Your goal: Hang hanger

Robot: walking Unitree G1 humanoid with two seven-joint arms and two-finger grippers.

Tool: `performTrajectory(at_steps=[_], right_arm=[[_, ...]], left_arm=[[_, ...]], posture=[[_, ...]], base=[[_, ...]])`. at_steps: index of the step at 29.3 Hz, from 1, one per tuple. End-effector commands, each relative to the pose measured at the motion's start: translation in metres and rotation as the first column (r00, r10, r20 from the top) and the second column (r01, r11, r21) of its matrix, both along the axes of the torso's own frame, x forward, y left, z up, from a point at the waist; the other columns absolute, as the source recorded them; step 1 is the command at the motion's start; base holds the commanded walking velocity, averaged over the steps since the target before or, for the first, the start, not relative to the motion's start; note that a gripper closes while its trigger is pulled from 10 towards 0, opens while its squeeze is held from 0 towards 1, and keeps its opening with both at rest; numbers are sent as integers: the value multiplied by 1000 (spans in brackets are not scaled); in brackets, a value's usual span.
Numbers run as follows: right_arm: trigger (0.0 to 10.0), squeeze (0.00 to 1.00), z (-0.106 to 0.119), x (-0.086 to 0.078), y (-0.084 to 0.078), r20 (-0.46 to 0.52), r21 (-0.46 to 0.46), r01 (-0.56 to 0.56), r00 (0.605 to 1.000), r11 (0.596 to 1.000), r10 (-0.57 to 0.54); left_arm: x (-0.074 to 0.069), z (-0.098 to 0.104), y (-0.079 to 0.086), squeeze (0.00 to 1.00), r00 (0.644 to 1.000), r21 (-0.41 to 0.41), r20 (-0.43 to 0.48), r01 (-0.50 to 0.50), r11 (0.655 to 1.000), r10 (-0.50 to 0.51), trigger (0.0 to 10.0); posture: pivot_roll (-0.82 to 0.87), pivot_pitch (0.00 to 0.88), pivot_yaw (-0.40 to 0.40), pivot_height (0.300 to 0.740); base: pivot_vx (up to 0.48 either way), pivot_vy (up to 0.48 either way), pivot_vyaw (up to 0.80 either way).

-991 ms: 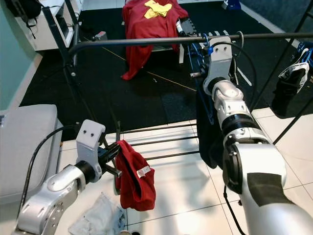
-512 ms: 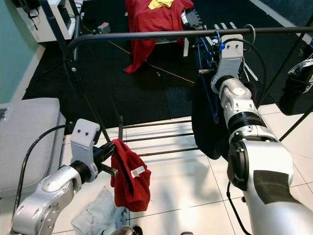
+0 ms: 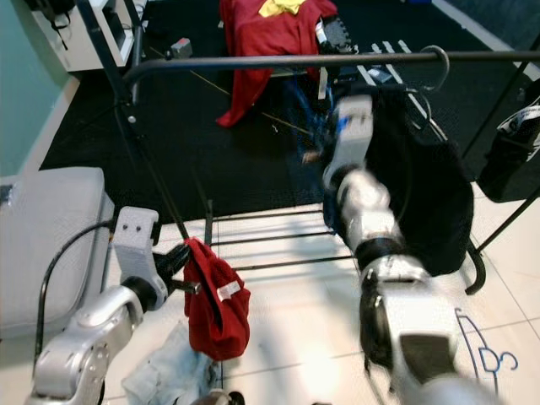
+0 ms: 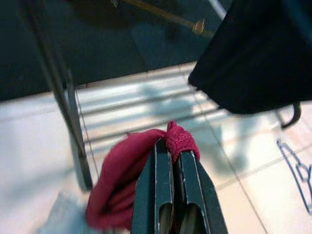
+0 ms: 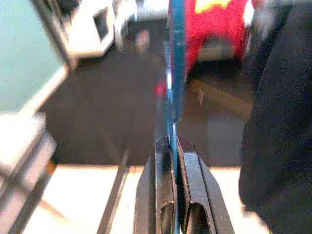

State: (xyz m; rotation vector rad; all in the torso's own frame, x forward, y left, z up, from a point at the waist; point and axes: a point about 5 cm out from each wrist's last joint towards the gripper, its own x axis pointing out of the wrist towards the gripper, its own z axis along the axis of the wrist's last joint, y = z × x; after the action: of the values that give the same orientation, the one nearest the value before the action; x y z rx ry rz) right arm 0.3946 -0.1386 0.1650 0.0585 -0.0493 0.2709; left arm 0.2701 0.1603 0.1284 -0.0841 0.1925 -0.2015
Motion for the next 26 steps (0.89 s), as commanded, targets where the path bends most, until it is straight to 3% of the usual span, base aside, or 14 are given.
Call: performTrajectory(at_steps=[1,4,7,12,26], right_arm=[[10000,0,-8,-9,8,19,20,-4,1000,1000,4],[10000,0,-22,-19,15,10,24,-19,1000,1000,19],[10000,0,-51,-42,24,-19,29,-39,999,999,39],[10000,0,-63,-54,28,-31,34,-47,998,998,48],[10000,0,-65,-61,26,-78,54,-8,997,999,12]], left_arm=[[-1,-8,-2,0,1000,9,-10,2,1000,-2,10000],[2,-9,-4,0,1000,3,-11,-5,1000,5,10000],[11,-8,-5,0,999,-2,6,-32,999,32,10000],[14,-9,-5,0,999,-1,16,-42,999,42,10000],[26,-7,-11,0,998,-57,36,-41,998,43,10000]], posture=[[118,115,32,740],[119,99,18,740],[118,79,12,740],[108,68,19,740],[80,55,41,740]], base=[[0,0,0],[0,0,0],[0,0,0],[0,0,0],[0,0,0]])
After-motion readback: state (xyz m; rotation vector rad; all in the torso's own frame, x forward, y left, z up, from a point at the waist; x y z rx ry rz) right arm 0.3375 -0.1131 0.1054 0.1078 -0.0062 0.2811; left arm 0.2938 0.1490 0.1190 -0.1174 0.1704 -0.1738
